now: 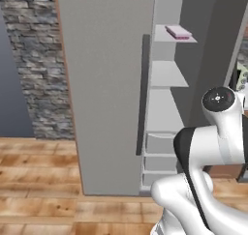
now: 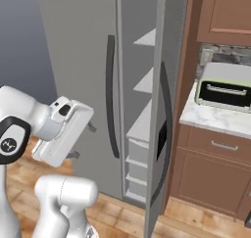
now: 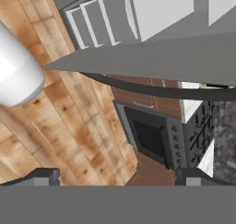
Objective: The ice cube tray has been filled with water. Take the tray and place it in the freezer to make ice. Close the freezer door after placing the tray.
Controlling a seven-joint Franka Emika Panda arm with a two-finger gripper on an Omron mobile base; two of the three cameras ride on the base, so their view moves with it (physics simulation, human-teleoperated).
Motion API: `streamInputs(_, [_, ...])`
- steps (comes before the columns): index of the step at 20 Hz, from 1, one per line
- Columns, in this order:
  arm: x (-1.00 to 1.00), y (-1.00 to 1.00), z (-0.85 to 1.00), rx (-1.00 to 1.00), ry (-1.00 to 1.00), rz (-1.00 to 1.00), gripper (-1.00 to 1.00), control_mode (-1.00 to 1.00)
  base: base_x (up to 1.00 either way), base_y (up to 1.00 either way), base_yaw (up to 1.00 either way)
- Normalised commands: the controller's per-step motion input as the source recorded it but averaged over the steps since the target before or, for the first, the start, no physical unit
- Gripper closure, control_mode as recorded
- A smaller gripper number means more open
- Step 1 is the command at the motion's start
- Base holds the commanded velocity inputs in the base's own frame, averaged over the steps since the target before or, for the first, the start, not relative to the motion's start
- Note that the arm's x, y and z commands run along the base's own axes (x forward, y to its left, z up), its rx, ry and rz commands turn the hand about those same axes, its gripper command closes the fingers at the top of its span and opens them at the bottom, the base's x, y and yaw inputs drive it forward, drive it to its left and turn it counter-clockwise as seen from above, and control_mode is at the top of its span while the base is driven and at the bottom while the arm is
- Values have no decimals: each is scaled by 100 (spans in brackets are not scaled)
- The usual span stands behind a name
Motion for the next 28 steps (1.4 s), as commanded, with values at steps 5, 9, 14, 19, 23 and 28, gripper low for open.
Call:
streamInputs(5, [0,0,0,0,0,0,-100,100,-6,0,-22])
streamInputs(9, [0,0,0,0,0,0,-100,100,0,0,-22])
streamInputs(14, [0,0,0,0,0,0,-100,100,-3,0,-24])
streamInputs(19, [0,0,0,0,0,0,-100,100,-3,0,-24])
streamInputs(23, [0,0,0,0,0,0,-100,100,0,0,-25])
streamInputs(28, [0,0,0,0,0,0,-100,100,-1,0,-24])
